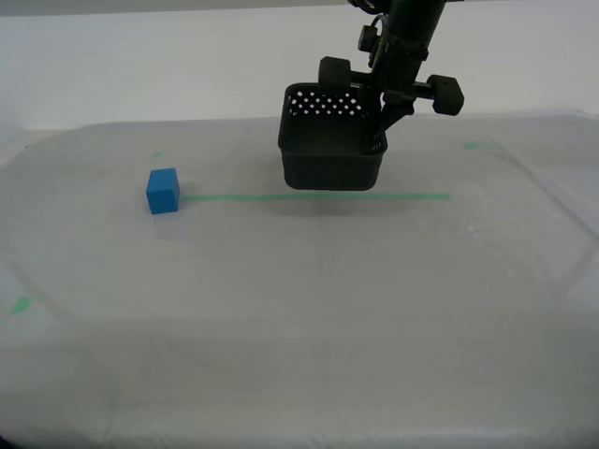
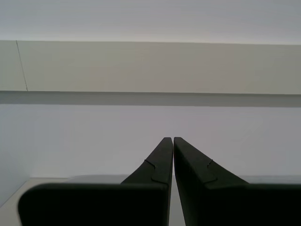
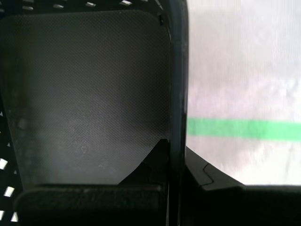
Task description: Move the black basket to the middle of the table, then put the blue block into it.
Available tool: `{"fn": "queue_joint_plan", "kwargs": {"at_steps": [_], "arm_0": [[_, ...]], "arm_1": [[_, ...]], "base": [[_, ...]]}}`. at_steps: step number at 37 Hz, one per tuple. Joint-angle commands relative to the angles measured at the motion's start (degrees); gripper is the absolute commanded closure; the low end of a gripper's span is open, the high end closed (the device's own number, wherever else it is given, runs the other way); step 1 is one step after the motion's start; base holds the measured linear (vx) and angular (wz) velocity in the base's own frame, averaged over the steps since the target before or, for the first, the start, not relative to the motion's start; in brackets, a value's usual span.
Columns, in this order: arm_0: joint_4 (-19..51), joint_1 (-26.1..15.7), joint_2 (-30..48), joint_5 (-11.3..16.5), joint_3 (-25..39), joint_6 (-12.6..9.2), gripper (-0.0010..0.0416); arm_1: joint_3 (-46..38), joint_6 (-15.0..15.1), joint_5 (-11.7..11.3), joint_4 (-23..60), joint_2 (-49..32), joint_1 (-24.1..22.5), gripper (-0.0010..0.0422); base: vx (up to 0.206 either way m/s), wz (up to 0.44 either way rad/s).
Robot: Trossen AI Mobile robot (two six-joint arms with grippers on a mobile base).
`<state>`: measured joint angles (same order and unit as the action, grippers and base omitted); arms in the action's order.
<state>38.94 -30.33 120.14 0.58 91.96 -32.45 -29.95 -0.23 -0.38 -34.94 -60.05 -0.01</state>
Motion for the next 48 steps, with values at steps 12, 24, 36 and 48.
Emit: {"fn": "queue_joint_plan", "kwargs": {"at_steps": [12, 24, 36, 48], "arm_0": [[-2.84, 0.00, 6.21, -0.39, -0.17, 0.92, 0.0406], [-7.80, -0.09, 11.13, 1.31, -0.22, 0.26, 0.0406], [-7.85, -0.26, 11.56, 3.69, 0.33, 0.09, 0.0406], [-7.85, -1.07, 11.56, 4.09, 1.88, 0.13, 0.0406]], "arm_1": [[0.00, 0.09, -0.02, -0.28, 0.02, -0.02, 0.0412], [0.00, 0.09, -0.02, -0.31, 0.02, 0.00, 0.0412], [-0.02, 0.09, -0.02, -0.28, 0.02, -0.02, 0.0412], [0.00, 0.07, -0.02, -0.28, 0.02, 0.00, 0.0412]], "base": [[0.000, 0.000], [0.000, 0.000], [0.000, 0.000], [0.000, 0.000]]}}
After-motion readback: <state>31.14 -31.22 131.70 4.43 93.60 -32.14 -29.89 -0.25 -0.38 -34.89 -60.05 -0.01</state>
